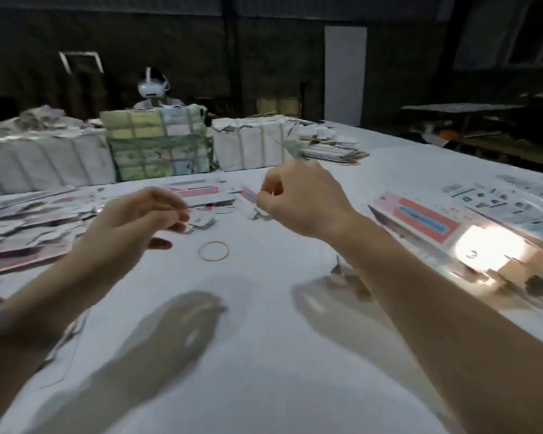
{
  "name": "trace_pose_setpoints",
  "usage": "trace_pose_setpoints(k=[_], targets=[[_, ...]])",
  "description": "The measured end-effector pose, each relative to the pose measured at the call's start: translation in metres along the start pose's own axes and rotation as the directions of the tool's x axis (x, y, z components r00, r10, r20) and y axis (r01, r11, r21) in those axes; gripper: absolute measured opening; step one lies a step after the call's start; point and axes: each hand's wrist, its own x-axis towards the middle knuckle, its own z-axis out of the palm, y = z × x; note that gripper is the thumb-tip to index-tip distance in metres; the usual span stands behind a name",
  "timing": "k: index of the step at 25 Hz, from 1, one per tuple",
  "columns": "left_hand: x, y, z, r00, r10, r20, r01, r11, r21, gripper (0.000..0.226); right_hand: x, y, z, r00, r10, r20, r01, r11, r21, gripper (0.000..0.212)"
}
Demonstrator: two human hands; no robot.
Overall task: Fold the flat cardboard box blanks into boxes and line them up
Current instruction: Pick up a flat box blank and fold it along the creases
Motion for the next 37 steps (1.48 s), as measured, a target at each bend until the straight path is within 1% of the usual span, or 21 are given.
trace_pose_setpoints(k=[2, 4, 5, 6, 7, 8, 9, 10, 11, 12, 13, 14, 16, 19, 22, 28, 29, 32, 34, 36, 37], targets=[[-0.004, 0.004, -0.008, 0.999, -0.033, -0.038, 0.035, 0.998, 0.045, 0.016, 0.005, -0.039, 0.011, 0.998, -0.064, 0.021, 0.062, 0.992, 0.108, 0.015], [-0.002, -0.004, -0.034, 0.989, -0.087, -0.122, 0.100, 0.989, 0.112, 0.016, 0.011, -0.079, 0.026, 0.992, -0.123, 0.029, 0.114, 0.972, 0.205, 0.017], [0.000, -0.010, -0.052, 0.975, -0.118, -0.187, 0.157, 0.965, 0.210, 0.015, 0.012, -0.097, 0.033, 0.989, -0.144, 0.029, 0.132, 0.959, 0.250, 0.017], [0.001, -0.020, -0.076, 0.960, -0.159, -0.232, 0.240, 0.892, 0.383, 0.011, 0.013, -0.113, 0.041, 0.986, -0.165, 0.034, 0.148, 0.946, 0.288, 0.016], [-0.002, -0.030, -0.100, 0.942, -0.211, -0.262, 0.329, 0.736, 0.591, 0.015, 0.014, -0.128, 0.050, 0.981, -0.186, 0.046, 0.162, 0.934, 0.318, 0.015], [-0.009, -0.042, -0.123, 0.912, -0.303, -0.278, 0.401, 0.513, 0.759, 0.033, 0.013, -0.140, 0.058, 0.977, -0.207, 0.056, 0.176, 0.922, 0.345, 0.015], [-0.020, -0.051, -0.139, 0.854, -0.420, -0.307, 0.454, 0.314, 0.834, 0.052, 0.012, -0.148, 0.065, 0.971, -0.230, 0.057, 0.194, 0.909, 0.368, 0.015], [-0.031, -0.059, -0.150, 0.787, -0.518, -0.336, 0.491, 0.194, 0.849, 0.067, 0.011, -0.155, 0.072, 0.965, -0.255, 0.055, 0.215, 0.898, 0.385, 0.015], [-0.039, -0.064, -0.155, 0.734, -0.573, -0.365, 0.517, 0.124, 0.847, 0.079, 0.010, -0.160, 0.077, 0.961, -0.273, 0.054, 0.230, 0.890, 0.394, 0.015], [-0.045, -0.067, -0.157, 0.711, -0.596, -0.372, 0.529, 0.105, 0.842, 0.085, 0.010, -0.163, 0.082, 0.957, -0.284, 0.058, 0.239, 0.886, 0.398, 0.016], [-0.046, -0.069, -0.158, 0.720, -0.588, -0.369, 0.522, 0.107, 0.846, 0.083, 0.009, -0.163, 0.086, 0.955, -0.290, 0.066, 0.242, 0.885, 0.399, 0.017], [-0.045, -0.070, -0.159, 0.745, -0.558, -0.365, 0.513, 0.130, 0.849, 0.072, 0.008, -0.163, 0.088, 0.951, -0.300, 0.071, 0.248, 0.883, 0.398, 0.018], [-0.046, -0.065, -0.164, 0.782, -0.486, -0.390, 0.496, 0.107, 0.862, 0.046, 0.005, -0.162, 0.092, 0.946, -0.316, 0.071, 0.265, 0.882, 0.391, 0.022], [-0.047, -0.057, -0.173, 0.774, -0.479, -0.414, 0.492, 0.044, 0.869, 0.027, 0.004, -0.160, 0.092, 0.943, -0.328, 0.051, 0.284, 0.876, 0.389, 0.026], [-0.046, -0.049, -0.166, 0.789, -0.473, -0.392, 0.459, 0.030, 0.888, 0.006, 0.000, -0.162, 0.093, 0.939, -0.340, 0.048, 0.294, 0.868, 0.400, 0.028], [-0.043, -0.048, -0.135, 0.855, -0.328, -0.402, 0.406, -0.059, 0.912, 0.012, 0.000, -0.157, 0.089, 0.943, -0.330, 0.038, 0.285, 0.862, 0.419, 0.025], [-0.043, -0.048, -0.132, 0.864, -0.309, -0.398, 0.402, -0.052, 0.914, 0.013, -0.001, -0.156, 0.090, 0.941, -0.335, 0.038, 0.291, 0.863, 0.414, 0.025], [-0.045, -0.045, -0.134, 0.881, -0.241, -0.406, 0.425, 0.028, 0.905, 0.016, -0.001, -0.154, 0.089, 0.943, -0.332, 0.037, 0.287, 0.864, 0.414, 0.024], [-0.048, -0.042, -0.138, 0.860, -0.230, -0.455, 0.473, 0.029, 0.880, 0.018, 0.000, -0.152, 0.088, 0.948, -0.319, 0.023, 0.280, 0.863, 0.421, 0.023], [-0.050, -0.041, -0.141, 0.800, -0.317, -0.509, 0.540, 0.012, 0.841, 0.023, 0.001, -0.152, 0.086, 0.947, -0.320, 0.018, 0.283, 0.863, 0.419, 0.022], [-0.052, -0.041, -0.141, 0.786, -0.359, -0.503, 0.544, 0.015, 0.839, 0.024, 0.000, -0.152, 0.086, 0.947, -0.321, 0.018, 0.284, 0.862, 0.420, 0.022]])
